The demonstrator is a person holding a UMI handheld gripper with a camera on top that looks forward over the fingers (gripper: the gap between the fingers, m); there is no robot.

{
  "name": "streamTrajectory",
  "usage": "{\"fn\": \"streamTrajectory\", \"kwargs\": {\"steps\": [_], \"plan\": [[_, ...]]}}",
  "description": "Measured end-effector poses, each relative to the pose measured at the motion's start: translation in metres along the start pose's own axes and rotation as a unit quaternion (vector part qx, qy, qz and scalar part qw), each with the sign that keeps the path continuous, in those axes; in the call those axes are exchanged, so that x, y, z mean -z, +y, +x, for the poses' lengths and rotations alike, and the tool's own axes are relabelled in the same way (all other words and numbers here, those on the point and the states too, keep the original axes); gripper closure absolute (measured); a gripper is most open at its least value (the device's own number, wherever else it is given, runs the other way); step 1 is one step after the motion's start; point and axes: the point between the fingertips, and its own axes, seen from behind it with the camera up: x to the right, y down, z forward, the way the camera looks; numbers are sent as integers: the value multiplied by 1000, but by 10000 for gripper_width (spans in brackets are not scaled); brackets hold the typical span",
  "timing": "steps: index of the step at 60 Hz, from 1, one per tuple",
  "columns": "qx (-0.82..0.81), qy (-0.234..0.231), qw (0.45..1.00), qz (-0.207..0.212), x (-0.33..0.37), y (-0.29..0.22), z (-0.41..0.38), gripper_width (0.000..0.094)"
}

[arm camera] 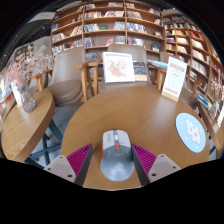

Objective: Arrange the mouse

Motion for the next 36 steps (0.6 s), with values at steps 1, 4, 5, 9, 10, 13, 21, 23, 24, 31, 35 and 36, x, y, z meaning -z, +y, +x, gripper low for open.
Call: {"fn": "streamTrajectory", "kwargs": {"steps": [1, 4, 5, 9, 10, 13, 21, 23, 24, 31, 35, 36], "plan": [[0, 1, 1000, 1, -1, -1, 1, 196], [2, 7, 1000, 6, -3, -3, 6, 334], [3, 6, 1000, 8, -4, -4, 6, 439], [8, 0, 1000, 7, -5, -5, 7, 466], [12, 1, 1000, 6, -3, -4, 8, 473], [17, -8, 1000, 6, 1, -6, 6, 475], [9, -28, 999, 38, 27, -39, 32, 478], [7, -25, 999, 47, 31, -50, 47, 478], [4, -24, 998, 50, 34, -57, 58, 477], [-13, 2, 998, 66, 39, -85, 135, 477], [-2, 39, 997, 65, 31, -92, 189, 478], [0, 47, 997, 62, 30, -91, 204, 479]]}}
